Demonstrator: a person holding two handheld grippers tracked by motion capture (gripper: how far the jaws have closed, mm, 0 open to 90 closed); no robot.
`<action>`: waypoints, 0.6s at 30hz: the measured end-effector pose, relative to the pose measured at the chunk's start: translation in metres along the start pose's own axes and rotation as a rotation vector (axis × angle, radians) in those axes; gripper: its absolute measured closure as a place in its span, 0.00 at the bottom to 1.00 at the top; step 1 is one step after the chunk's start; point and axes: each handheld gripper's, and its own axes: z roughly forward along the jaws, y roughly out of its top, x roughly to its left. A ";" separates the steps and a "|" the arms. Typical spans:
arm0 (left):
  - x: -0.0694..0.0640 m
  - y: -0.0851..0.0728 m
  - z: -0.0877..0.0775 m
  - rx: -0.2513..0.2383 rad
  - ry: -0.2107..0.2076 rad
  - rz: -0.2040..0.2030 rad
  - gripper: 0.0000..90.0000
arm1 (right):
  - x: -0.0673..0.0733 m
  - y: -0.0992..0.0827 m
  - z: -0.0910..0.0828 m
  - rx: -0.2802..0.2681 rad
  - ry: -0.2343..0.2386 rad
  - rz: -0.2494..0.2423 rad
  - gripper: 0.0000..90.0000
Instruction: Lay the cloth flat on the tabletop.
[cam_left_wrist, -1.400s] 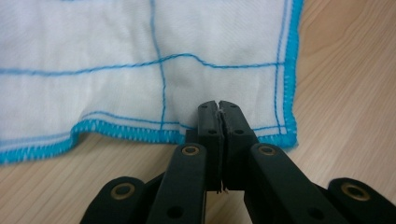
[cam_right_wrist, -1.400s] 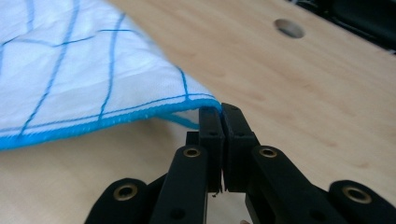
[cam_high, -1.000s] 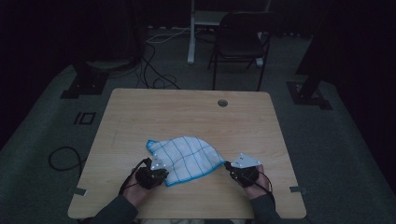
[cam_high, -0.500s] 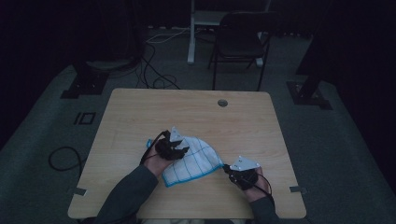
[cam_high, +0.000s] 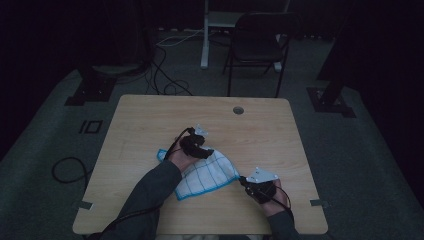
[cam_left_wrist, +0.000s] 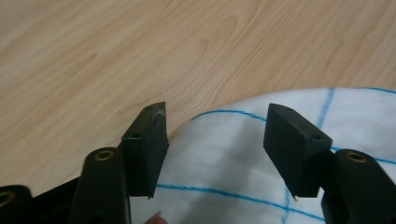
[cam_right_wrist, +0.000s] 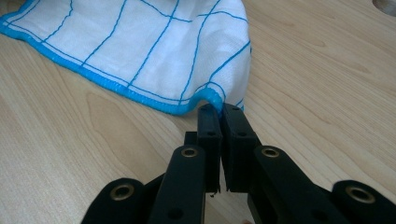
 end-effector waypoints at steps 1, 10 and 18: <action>0.001 0.000 0.004 0.020 0.000 -0.010 0.45 | 0.000 0.000 0.000 0.000 0.000 0.000 0.97; -0.008 0.001 -0.002 0.091 -0.022 0.028 0.95 | -0.002 0.001 -0.003 -0.013 -0.004 0.002 0.96; -0.032 -0.015 -0.035 0.000 0.014 0.055 0.96 | -0.008 0.001 -0.011 -0.032 0.000 0.022 0.85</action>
